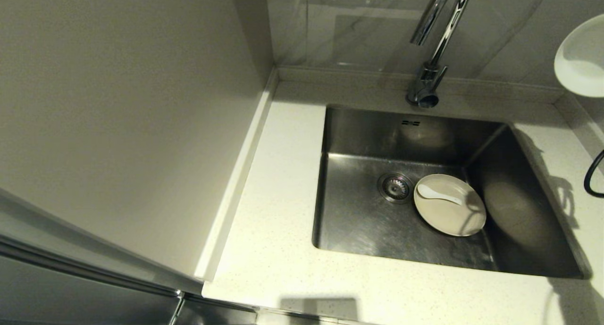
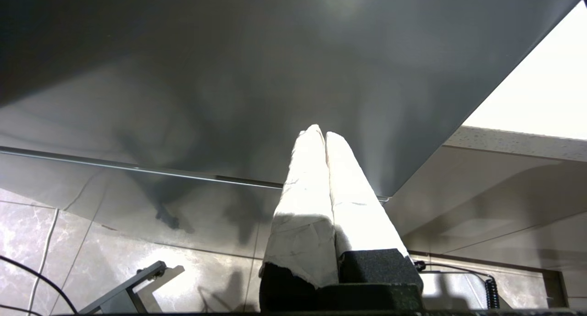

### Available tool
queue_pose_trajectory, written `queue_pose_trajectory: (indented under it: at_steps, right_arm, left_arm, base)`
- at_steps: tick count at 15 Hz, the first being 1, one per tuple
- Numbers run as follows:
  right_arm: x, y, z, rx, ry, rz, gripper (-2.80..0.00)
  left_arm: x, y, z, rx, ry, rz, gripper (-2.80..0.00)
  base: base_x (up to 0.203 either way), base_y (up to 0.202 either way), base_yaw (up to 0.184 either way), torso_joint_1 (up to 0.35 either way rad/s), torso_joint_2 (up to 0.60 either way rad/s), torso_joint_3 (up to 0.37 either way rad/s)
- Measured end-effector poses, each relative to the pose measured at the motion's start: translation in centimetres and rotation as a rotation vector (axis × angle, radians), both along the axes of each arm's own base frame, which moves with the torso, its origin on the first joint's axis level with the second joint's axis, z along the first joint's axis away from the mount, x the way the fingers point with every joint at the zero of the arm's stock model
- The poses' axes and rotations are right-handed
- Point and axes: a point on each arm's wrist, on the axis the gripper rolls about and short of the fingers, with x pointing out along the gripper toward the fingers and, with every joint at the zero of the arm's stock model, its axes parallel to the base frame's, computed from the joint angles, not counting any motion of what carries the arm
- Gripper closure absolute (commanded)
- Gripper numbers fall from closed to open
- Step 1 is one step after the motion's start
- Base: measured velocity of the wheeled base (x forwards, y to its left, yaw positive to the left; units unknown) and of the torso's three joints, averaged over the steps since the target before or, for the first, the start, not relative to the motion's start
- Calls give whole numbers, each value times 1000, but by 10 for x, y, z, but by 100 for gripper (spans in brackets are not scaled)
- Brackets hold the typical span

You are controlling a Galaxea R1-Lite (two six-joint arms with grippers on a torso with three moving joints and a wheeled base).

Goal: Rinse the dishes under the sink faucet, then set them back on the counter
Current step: Put a bowl back to the table from the sink

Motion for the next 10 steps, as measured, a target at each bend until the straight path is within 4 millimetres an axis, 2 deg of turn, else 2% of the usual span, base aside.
queue_pose_trajectory:
  at_steps: [1,2,3,5,6,7,9,10]
  right_arm:
    - [-2,-1,-6,46,69,7,0]
    - [-4,-2,-4,90,117,11,0]
    - [-7,-3,7,135,146,16,0]
    - [-19,-6,51,216,167,28,0]
    - [-30,-7,72,264,201,31,0]
    - [-45,-9,85,324,261,21,0]
    - [-74,-12,85,444,433,-40,0]
    - [-88,-15,74,510,543,-96,0]
  left_arm:
    - [0,0,0,0,0,0,0]
    - [0,0,0,0,0,0,0]
    - [0,0,0,0,0,0,0]
    - [0,0,0,0,0,0,0]
    - [0,0,0,0,0,0,0]
    - [0,0,0,0,0,0,0]
    - [0,0,0,0,0,0,0]
    - [0,0,0,0,0,0,0]
  base:
    - [0,0,0,0,0,0]
    - [0,0,0,0,0,0]
    - [0,0,0,0,0,0]
    - [0,0,0,0,0,0]
    - [0,0,0,0,0,0]
    - [0,0,0,0,0,0]
    - [0,0,0,0,0,0]
    - [0,0,0,0,0,0]
